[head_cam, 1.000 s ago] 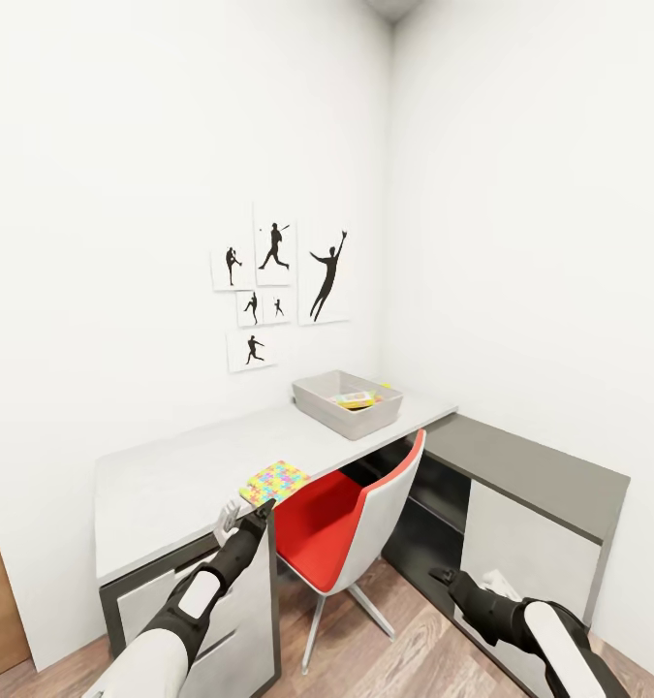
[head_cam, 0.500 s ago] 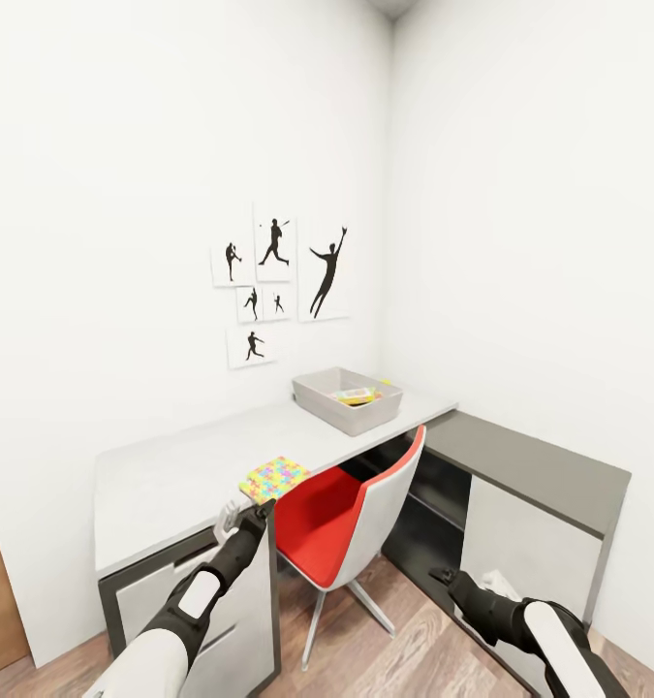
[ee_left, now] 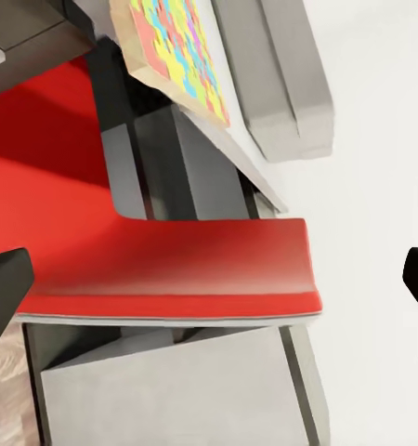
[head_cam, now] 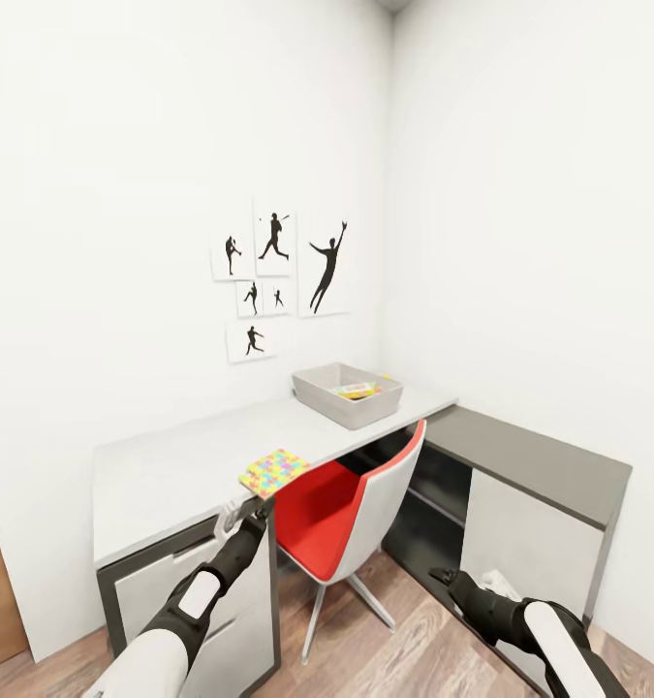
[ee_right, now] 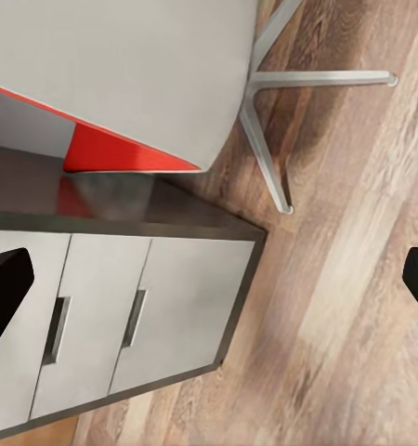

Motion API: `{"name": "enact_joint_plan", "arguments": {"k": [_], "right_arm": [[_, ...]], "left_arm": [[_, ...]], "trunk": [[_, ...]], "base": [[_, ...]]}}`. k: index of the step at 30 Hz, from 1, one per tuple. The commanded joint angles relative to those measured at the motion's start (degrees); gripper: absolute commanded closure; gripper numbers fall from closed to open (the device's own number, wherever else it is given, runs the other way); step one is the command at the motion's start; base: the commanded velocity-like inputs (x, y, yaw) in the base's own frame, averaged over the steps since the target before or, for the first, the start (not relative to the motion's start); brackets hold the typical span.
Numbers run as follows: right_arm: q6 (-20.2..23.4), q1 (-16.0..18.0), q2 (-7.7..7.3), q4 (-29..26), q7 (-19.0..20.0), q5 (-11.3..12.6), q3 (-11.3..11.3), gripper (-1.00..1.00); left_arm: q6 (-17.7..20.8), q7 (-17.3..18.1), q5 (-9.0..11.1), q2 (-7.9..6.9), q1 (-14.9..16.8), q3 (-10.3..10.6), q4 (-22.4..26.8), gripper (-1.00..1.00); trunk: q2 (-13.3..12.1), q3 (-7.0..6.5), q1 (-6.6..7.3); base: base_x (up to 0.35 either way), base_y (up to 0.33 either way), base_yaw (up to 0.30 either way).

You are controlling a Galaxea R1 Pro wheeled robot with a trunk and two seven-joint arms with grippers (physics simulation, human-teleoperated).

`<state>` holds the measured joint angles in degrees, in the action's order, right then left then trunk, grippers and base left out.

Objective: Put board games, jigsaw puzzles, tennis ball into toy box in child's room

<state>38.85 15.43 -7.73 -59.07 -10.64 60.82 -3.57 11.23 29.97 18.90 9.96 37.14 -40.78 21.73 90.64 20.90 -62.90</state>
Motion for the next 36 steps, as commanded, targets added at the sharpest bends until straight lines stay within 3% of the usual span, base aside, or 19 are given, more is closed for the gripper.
{"name": "enact_joint_plan", "arguments": {"k": [1,17,36], "right_arm": [[0.18,0.04,0.00,-0.08,-0.52,0.61,-0.04,-1.00],[0.18,0.04,-0.09,-0.08,-0.44,0.61,-0.04,-1.00],[0.18,0.04,-0.01,-0.08,-0.43,0.61,-0.04,-1.00]], "left_arm": [[0.59,0.15,0.44,0.04,0.04,-0.26,0.06,-1.00],[0.55,0.18,0.43,0.04,0.04,-0.15,0.06,-1.00],[0.63,0.12,0.34,0.04,0.04,0.03,0.06,-1.00]], "trunk": [[0.46,0.26,-0.23],[0.46,0.26,-0.23],[0.46,0.26,-0.23]], "base": [[0.000,0.000,0.000],[0.002,0.000,0.000],[0.125,-0.012,0.000]]}}
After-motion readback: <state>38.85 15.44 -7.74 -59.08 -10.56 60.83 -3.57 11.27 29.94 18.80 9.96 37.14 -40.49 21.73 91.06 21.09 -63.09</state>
